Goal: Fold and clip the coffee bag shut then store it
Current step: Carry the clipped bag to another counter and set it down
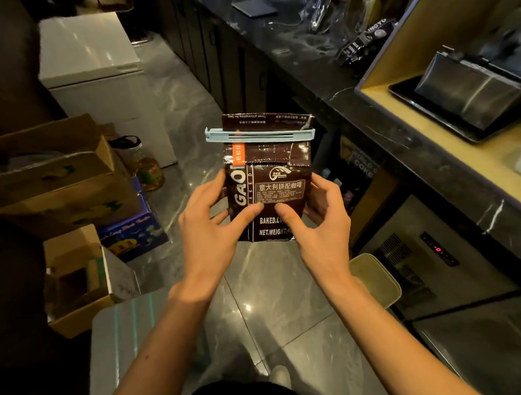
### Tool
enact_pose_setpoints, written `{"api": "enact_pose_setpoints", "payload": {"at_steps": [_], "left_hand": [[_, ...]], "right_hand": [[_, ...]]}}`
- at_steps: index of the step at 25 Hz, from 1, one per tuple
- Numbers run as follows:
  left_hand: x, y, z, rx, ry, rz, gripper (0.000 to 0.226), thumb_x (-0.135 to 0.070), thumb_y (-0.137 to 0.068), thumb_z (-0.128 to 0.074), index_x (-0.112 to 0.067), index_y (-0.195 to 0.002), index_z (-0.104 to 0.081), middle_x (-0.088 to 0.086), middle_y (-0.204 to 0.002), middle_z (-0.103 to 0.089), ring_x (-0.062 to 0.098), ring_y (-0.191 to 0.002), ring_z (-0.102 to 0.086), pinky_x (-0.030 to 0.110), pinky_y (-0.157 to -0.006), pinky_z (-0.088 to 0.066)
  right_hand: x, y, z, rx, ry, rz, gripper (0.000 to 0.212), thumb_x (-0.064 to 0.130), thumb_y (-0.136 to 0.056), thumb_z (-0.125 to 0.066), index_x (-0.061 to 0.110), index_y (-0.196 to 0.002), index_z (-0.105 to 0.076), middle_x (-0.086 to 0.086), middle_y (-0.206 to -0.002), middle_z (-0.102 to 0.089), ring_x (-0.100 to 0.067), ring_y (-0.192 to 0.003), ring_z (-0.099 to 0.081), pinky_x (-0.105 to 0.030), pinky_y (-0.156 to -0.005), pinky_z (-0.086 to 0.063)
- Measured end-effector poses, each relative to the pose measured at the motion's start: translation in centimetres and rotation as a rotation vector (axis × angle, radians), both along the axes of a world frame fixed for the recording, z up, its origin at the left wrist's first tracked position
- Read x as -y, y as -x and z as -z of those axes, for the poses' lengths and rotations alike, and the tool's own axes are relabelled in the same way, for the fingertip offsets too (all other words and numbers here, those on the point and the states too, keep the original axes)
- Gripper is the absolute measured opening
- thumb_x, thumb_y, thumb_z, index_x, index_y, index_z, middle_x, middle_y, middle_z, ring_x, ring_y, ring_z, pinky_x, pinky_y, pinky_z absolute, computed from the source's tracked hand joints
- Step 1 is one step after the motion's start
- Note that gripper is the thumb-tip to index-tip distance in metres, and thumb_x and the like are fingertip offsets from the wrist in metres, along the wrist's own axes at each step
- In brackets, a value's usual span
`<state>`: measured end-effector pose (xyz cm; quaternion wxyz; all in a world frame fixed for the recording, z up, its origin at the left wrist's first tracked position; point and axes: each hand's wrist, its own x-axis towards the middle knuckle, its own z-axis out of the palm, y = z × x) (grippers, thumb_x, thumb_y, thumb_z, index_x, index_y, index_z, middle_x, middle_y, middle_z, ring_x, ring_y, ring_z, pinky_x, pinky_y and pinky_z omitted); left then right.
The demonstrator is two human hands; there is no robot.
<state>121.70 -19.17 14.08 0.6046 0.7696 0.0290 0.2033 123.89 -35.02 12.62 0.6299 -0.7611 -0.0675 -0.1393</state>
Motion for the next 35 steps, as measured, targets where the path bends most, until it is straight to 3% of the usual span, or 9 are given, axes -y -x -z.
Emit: {"api": "enact_pose_setpoints", "payload": {"at_steps": [3, 7, 13, 16, 18, 22, 25, 29, 35], "left_hand": [[-1.0, -6.1, 0.4, -0.005, 0.029, -0.019, 0.069, -0.025, -0.075, -0.079, -0.041, -0.132, -0.045, -0.022, -0.119, -0.054, -0.010, -0.115, -0.054, 0.018, -0.089, -0.053], [-3.7, -16.4, 1.2, 0.028, 0.031, 0.007, 0.068, -0.023, -0.075, -0.080, -0.039, -0.132, -0.047, -0.018, -0.118, -0.057, -0.007, -0.115, -0.055, 0.023, -0.089, -0.054], [-8.9, -31.7, 0.0, 0.066, -0.008, 0.087, 0.071, -0.027, -0.074, -0.081, -0.034, -0.136, -0.049, -0.009, -0.117, -0.059, 0.002, -0.114, -0.058, 0.035, -0.091, -0.057], [-10.6, -38.9, -0.3, 0.047, -0.004, 0.135, 0.070, -0.029, -0.073, -0.082, -0.030, -0.137, -0.052, -0.005, -0.119, -0.061, 0.006, -0.116, -0.059, 0.038, -0.092, -0.056], [-11.0, -42.6, -0.2, 0.043, -0.013, 0.155, 0.069, -0.029, -0.074, -0.082, -0.027, -0.137, -0.053, -0.005, -0.119, -0.061, 0.007, -0.115, -0.060, 0.029, -0.091, -0.055], [-11.1, -50.5, 0.5, 0.064, -0.075, 0.186, 0.068, -0.026, -0.075, -0.081, -0.023, -0.136, -0.053, -0.003, -0.115, -0.063, 0.005, -0.108, -0.061, 0.003, -0.080, -0.044], [-10.1, -57.4, 1.1, 0.060, -0.110, 0.217, 0.068, -0.028, -0.075, -0.081, -0.024, -0.136, -0.052, -0.006, -0.114, -0.062, 0.000, -0.106, -0.060, 0.002, -0.082, -0.043], [-7.1, -66.9, 1.1, 0.053, -0.144, 0.288, 0.069, -0.029, -0.075, -0.081, -0.022, -0.137, -0.052, -0.007, -0.114, -0.062, -0.003, -0.106, -0.060, 0.007, -0.088, -0.045], [-1.9, -79.1, 0.0, 0.070, -0.187, 0.432, 0.068, -0.029, -0.075, -0.081, -0.021, -0.137, -0.052, -0.007, -0.116, -0.063, -0.005, -0.107, -0.059, 0.006, -0.088, -0.043]], "right_hand": [[-1.1, -6.4, 0.1, -0.003, -0.003, -0.011, 0.058, 0.023, -0.080, -0.079, 0.023, -0.130, -0.051, 0.024, -0.118, -0.060, 0.003, -0.114, -0.059, -0.020, -0.096, -0.049], [-3.7, -16.0, 0.6, 0.013, 0.007, 0.022, 0.056, 0.024, -0.080, -0.079, 0.027, -0.129, -0.051, 0.011, -0.123, -0.064, 0.000, -0.115, -0.060, -0.028, -0.098, -0.051], [-8.6, -29.7, -0.8, 0.032, 0.010, 0.137, 0.057, 0.024, -0.079, -0.080, 0.026, -0.128, -0.051, 0.015, -0.121, -0.064, 0.000, -0.114, -0.060, -0.029, -0.098, -0.052], [-10.2, -35.6, -1.3, 0.015, -0.012, 0.159, 0.056, 0.022, -0.079, -0.079, 0.029, -0.126, -0.050, 0.025, -0.116, -0.061, 0.009, -0.112, -0.058, -0.017, -0.093, -0.050], [-10.7, -39.0, -1.1, -0.001, -0.014, 0.185, 0.057, 0.021, -0.079, -0.079, 0.028, -0.127, -0.049, 0.030, -0.113, -0.058, 0.017, -0.109, -0.055, -0.007, -0.089, -0.045], [-11.1, -46.4, 0.2, -0.051, -0.026, 0.214, 0.058, 0.023, -0.079, -0.079, 0.028, -0.129, -0.049, 0.027, -0.118, -0.058, 0.017, -0.112, -0.053, -0.006, -0.090, -0.044], [-10.1, -52.7, 0.9, -0.067, -0.040, 0.244, 0.056, 0.024, -0.080, -0.078, 0.034, -0.126, -0.048, 0.027, -0.117, -0.057, 0.017, -0.112, -0.053, -0.008, -0.091, -0.045], [-7.3, -61.3, 1.0, -0.092, -0.085, 0.314, 0.054, 0.026, -0.078, -0.079, 0.043, -0.117, -0.047, 0.026, -0.115, -0.059, 0.012, -0.112, -0.055, -0.025, -0.098, -0.048], [-2.6, -70.9, 0.2, -0.085, -0.122, 0.455, 0.058, 0.022, -0.078, -0.080, 0.052, -0.111, -0.043, 0.028, -0.112, -0.060, 0.007, -0.115, -0.057, -0.032, -0.102, -0.050]]}}
